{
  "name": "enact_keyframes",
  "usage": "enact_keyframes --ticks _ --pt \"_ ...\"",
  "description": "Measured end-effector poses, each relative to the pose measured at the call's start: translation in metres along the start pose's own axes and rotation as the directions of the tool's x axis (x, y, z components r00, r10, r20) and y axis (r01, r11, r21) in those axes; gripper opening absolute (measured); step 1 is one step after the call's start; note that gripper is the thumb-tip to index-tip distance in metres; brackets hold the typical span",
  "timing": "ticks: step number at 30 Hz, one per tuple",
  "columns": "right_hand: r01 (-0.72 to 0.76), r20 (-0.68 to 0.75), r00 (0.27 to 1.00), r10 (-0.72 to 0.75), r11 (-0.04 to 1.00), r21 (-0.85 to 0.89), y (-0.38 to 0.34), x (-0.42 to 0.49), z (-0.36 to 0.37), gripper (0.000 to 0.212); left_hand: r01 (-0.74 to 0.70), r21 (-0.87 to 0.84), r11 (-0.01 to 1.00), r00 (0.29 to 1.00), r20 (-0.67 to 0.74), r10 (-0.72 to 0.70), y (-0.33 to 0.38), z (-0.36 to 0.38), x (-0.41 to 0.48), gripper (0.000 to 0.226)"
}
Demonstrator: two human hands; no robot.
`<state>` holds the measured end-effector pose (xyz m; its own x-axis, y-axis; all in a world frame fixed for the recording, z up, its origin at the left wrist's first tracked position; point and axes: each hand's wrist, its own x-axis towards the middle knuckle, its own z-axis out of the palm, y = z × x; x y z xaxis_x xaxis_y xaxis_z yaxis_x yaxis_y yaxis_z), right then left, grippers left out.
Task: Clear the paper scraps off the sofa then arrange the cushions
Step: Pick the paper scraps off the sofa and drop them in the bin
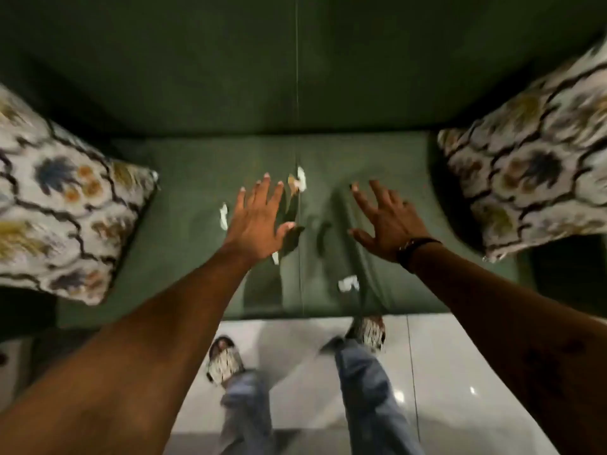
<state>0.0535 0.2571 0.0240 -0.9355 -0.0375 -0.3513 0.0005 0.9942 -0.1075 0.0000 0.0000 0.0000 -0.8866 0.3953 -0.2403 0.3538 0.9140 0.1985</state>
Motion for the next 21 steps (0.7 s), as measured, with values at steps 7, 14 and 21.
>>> enact_keyframes --ticks 7,14,21 --pt "0.021 0.151 0.988 -0.041 0.991 0.13 0.002 -0.046 0.217 0.054 0.104 0.008 0.995 0.988 0.117 -0.104 -0.033 0.161 -0.024 0.046" --pt "0.048 0.019 0.998 -0.052 0.984 0.174 0.019 -0.024 0.212 0.031 0.179 -0.302 0.936 0.977 -0.055 -0.205 -0.033 0.164 -0.027 0.017" --pt "-0.388 -0.243 0.824 0.512 0.822 0.416 0.091 0.035 0.167 0.021 0.458 -0.386 0.801 0.788 -0.242 -0.567 -0.092 0.138 0.001 0.016"
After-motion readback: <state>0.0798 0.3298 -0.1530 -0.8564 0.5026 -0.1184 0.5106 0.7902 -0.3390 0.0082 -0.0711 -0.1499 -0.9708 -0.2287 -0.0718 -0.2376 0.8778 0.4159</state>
